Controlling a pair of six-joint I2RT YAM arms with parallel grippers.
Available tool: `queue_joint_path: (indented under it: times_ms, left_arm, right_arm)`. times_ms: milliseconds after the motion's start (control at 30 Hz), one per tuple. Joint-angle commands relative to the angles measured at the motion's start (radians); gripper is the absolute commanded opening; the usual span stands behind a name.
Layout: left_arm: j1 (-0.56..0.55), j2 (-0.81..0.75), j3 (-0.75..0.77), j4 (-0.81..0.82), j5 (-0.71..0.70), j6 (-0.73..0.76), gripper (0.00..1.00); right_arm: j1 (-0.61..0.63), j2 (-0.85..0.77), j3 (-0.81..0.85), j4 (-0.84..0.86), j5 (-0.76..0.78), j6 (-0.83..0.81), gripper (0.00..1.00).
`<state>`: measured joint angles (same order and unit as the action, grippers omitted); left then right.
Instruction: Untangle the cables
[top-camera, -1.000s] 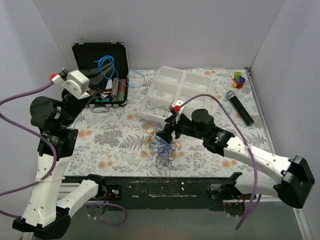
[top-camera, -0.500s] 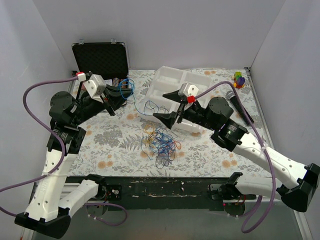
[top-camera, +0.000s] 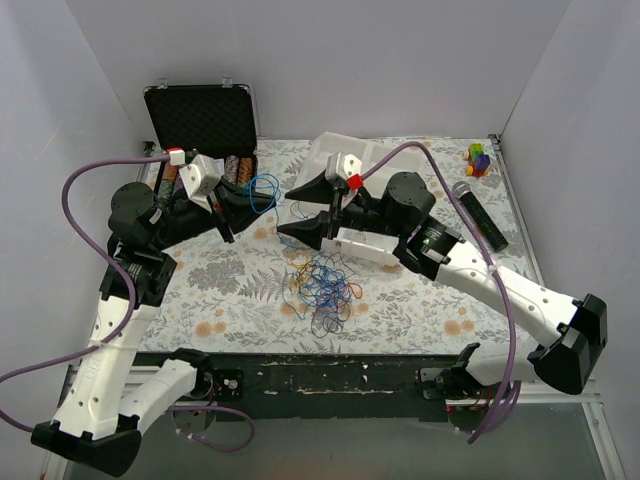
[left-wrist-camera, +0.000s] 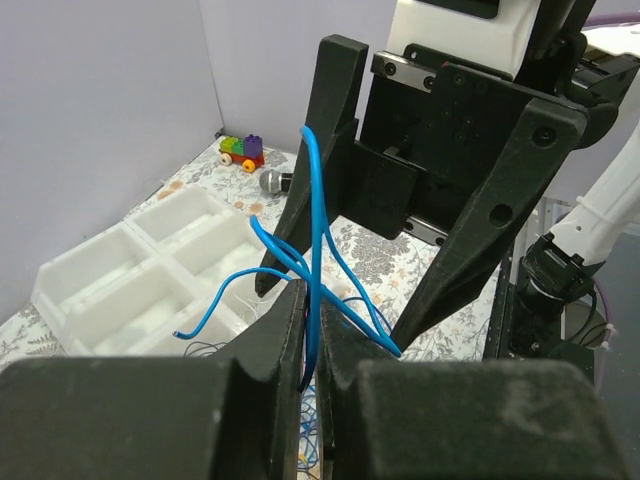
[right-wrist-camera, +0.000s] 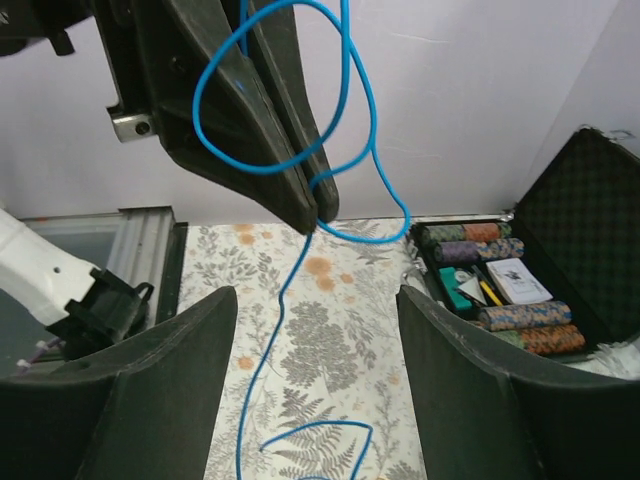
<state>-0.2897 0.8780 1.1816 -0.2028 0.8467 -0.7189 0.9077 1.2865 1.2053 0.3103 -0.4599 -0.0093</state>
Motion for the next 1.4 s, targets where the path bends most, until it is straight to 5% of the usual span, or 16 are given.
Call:
queue_joint_path:
  times_ms: [0, 167, 300, 367, 500, 600, 833, 1367]
  left_arm:
    - [0.003, -0.001, -0.014, 0.035, 0.023, -0.016, 0.03]
    - [0.003, 0.009, -0.011, 0.065, 0.022, -0.027, 0.03]
    - [0.003, 0.009, -0.013, 0.079, 0.025, -0.036, 0.03]
    - [0.003, 0.007, -0.014, 0.079, 0.022, -0.043, 0.13]
    - [0.001, -0.020, -0.042, 0.063, -0.068, -0.042, 0.72]
    - [0.003, -0.051, -0.057, 0.063, -0.178, -0.028, 0.89]
    - [0.003, -0.085, -0.051, 0.016, -0.301, 0.002, 0.98]
    - [0.003, -0.065, 0.016, -0.204, -0.259, 0.087, 0.98]
  right_arm:
    - [0.013, 0.043, 0.068, 0.072, -0.094, 0.063, 0.69]
    - [0.014, 0.095, 0.091, 0.084, -0.131, 0.117, 0.45]
    - [0.014, 0.109, 0.099, 0.075, -0.097, 0.123, 0.02]
    - [0.014, 0.093, 0.089, 0.055, -0.027, 0.089, 0.01]
    - [-0.030, 0.073, 0.109, -0.078, 0.136, 0.014, 0.01]
    - [-0.148, 0.047, 0.067, -0.108, 0.185, -0.015, 0.01]
    - [-0.338, 0.097, -0.003, -0.112, 0.309, -0.084, 0.01]
    - [-0.449, 0.415, -0.021, 0.140, 0.556, -0.193, 0.01]
